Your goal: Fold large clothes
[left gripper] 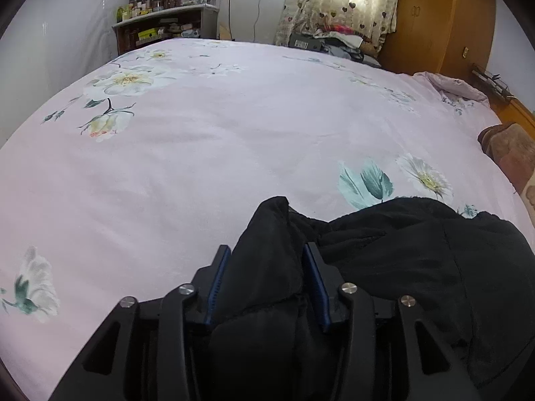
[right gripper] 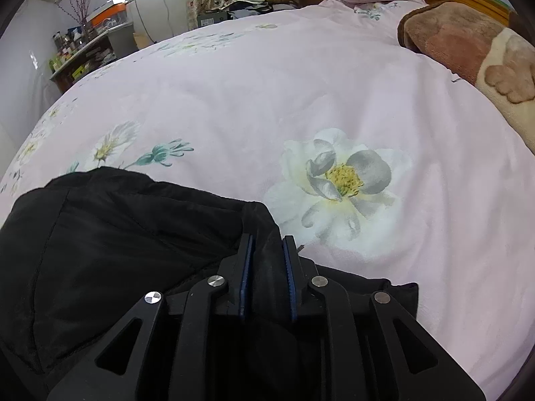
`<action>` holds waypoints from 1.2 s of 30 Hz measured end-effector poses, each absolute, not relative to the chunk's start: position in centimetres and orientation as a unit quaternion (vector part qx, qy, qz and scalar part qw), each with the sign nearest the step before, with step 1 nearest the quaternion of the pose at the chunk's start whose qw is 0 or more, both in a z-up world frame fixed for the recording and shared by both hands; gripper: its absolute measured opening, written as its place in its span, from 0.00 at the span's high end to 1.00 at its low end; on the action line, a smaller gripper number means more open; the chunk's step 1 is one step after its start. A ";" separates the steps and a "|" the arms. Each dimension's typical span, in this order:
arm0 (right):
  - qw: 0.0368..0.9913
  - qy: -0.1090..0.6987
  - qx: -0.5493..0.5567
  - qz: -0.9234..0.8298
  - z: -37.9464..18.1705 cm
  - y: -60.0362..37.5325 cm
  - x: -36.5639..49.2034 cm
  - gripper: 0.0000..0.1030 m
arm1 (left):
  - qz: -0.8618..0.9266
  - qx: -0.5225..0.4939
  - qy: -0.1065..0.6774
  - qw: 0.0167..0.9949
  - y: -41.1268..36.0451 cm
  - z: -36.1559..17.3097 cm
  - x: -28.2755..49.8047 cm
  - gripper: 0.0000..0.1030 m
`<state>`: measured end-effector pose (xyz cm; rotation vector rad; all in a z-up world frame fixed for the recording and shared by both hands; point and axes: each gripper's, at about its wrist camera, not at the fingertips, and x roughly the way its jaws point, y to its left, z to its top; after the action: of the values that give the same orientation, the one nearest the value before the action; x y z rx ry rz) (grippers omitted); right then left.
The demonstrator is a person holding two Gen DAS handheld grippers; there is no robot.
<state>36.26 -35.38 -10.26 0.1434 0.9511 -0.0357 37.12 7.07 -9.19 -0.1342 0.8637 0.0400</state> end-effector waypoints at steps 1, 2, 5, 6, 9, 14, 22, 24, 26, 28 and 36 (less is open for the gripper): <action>0.885 0.460 0.065 -0.023 -9.4 -35.6 36.1 0.79 | 0.018 -0.066 0.422 0.904 7.4 -8.5 37.1 0.49; 0.886 0.459 0.062 -0.026 -8.7 -35.5 35.9 0.77 | 0.014 -0.070 0.423 0.903 7.6 -7.9 36.9 0.47; 0.898 0.435 0.055 -0.031 -5.6 -35.8 34.5 0.64 | 0.009 -0.091 0.424 0.901 9.1 -5.9 36.2 0.34; 0.905 0.421 0.055 -0.033 -4.4 -35.9 33.9 0.62 | 0.008 -0.094 0.417 0.904 9.7 -5.1 35.9 0.33; 0.925 0.374 0.063 -0.035 -0.4 -35.6 31.5 0.58 | 0.020 -0.088 0.388 0.917 10.5 -2.6 34.6 0.29; 0.936 0.346 0.053 0.044 1.4 -30.0 29.3 0.58 | -0.024 -0.092 0.342 0.935 7.3 0.6 31.7 0.29; 0.921 0.386 0.010 0.050 -5.8 -25.9 32.4 0.54 | -0.085 -0.035 0.388 0.917 -0.4 -6.2 33.9 0.27; 0.919 0.390 0.031 0.053 -6.7 -26.6 32.8 0.53 | -0.082 -0.042 0.383 0.919 -0.4 -6.8 34.4 0.27; 0.920 0.389 0.010 0.048 -7.8 -26.3 33.2 0.53 | -0.076 -0.030 0.378 0.922 -1.0 -7.3 34.6 0.27; 0.921 0.388 0.011 0.042 -8.6 -26.2 33.6 0.53 | -0.069 -0.025 0.373 0.925 -1.4 -7.9 34.8 0.27; 0.922 0.385 0.016 0.039 -8.4 -26.5 33.1 0.53 | -0.057 -0.008 0.378 0.924 -1.9 -7.8 34.7 0.27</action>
<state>33.12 -26.46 -8.38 0.0325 0.7917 0.0802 34.65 -1.87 -7.76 -0.0173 0.7768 -0.1162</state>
